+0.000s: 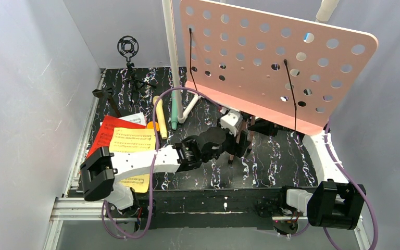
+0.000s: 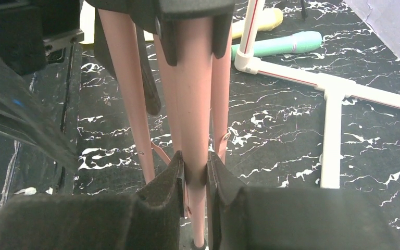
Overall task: Pack up the instrument practice props
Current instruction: Close the music stand at the center of the board.
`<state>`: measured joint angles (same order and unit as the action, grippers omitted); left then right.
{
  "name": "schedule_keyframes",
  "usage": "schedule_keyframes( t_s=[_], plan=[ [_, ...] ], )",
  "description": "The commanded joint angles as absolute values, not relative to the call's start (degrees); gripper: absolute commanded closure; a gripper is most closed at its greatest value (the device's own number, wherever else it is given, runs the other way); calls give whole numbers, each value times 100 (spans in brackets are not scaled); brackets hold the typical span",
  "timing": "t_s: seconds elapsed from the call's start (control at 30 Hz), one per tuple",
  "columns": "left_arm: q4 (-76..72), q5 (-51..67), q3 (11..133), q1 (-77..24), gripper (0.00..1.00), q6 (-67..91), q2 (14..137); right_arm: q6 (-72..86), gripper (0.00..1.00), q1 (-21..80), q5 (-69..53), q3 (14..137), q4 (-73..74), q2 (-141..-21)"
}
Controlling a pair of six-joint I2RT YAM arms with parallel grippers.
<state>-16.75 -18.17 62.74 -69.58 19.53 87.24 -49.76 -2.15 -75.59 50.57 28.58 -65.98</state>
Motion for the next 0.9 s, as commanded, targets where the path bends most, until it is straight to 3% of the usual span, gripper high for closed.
schedule_keyframes(
  t_s=[0.0,0.37,0.6,0.87],
  plan=[
    [-2025,-1695,5903,-6987,30,1867,8077,-4804,99,-158,-8139,4991,3076,-6478],
    [-2621,-1765,4861,-6987,2,1670,7155,-4740,99,-158,-8189,4928,3006,-6478],
    [-4289,-1824,4095,-6987,2,1524,6622,-4615,99,-158,-8308,4854,2920,-6477],
    [-4822,-1629,4273,-6987,2,494,6690,-4587,99,-158,-8378,4823,2911,-6504]
  ],
)
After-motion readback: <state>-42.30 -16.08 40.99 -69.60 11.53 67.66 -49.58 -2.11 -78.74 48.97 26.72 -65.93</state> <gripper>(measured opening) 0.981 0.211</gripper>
